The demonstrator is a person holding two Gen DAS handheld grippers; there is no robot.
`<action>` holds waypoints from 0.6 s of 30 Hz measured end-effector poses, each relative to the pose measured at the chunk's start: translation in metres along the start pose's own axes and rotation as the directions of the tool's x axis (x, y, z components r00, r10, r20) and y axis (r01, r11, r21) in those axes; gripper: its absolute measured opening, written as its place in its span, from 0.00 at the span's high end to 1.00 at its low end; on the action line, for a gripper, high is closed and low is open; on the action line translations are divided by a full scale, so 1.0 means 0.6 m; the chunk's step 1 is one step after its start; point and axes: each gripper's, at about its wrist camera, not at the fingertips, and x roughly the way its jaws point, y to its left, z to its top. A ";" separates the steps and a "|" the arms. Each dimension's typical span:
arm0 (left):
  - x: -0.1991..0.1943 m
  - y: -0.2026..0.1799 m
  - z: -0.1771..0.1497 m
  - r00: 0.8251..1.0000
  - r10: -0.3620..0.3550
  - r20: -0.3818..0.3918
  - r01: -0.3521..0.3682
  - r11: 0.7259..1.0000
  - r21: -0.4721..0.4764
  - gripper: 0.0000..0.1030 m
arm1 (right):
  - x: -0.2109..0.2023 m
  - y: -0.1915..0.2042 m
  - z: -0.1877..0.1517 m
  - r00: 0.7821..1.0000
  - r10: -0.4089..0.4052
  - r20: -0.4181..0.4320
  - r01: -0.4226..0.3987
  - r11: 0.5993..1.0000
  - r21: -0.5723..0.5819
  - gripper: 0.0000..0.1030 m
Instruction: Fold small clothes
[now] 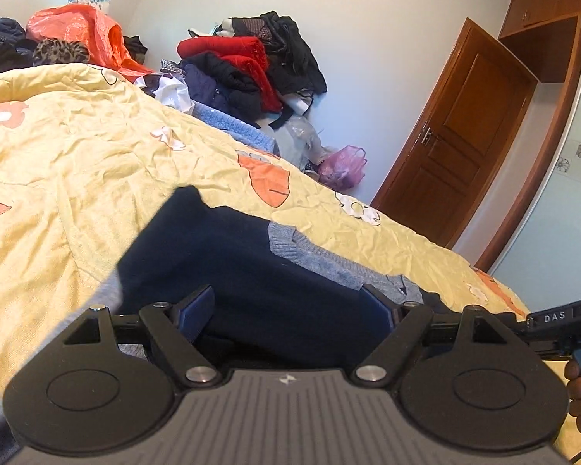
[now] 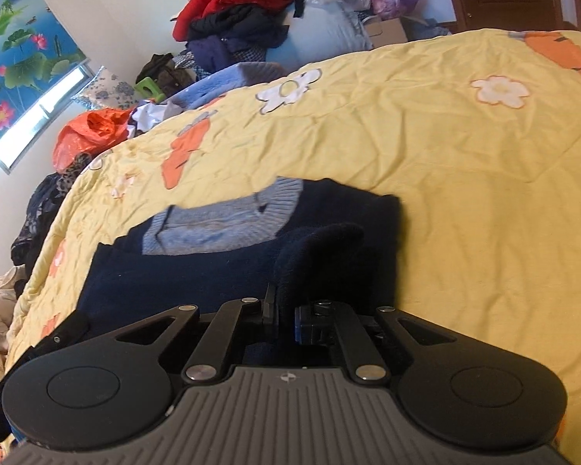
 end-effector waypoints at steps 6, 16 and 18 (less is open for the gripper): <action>0.009 0.003 0.001 0.999 0.008 -0.033 -0.009 1.000 -0.010 0.20 | 0.012 -0.010 -0.012 1.000 -0.027 -0.013 0.027 1.000 -0.004 0.86; -0.002 -0.023 0.011 0.997 0.062 -0.048 -0.057 0.993 0.106 0.15 | -0.061 -0.015 -0.037 0.949 -0.072 0.308 0.027 0.988 0.149 0.66; -0.009 -0.032 0.027 0.999 0.046 -0.010 -0.044 0.991 0.126 0.15 | -0.087 0.003 -0.043 0.925 -0.016 0.380 -0.041 0.989 0.142 0.57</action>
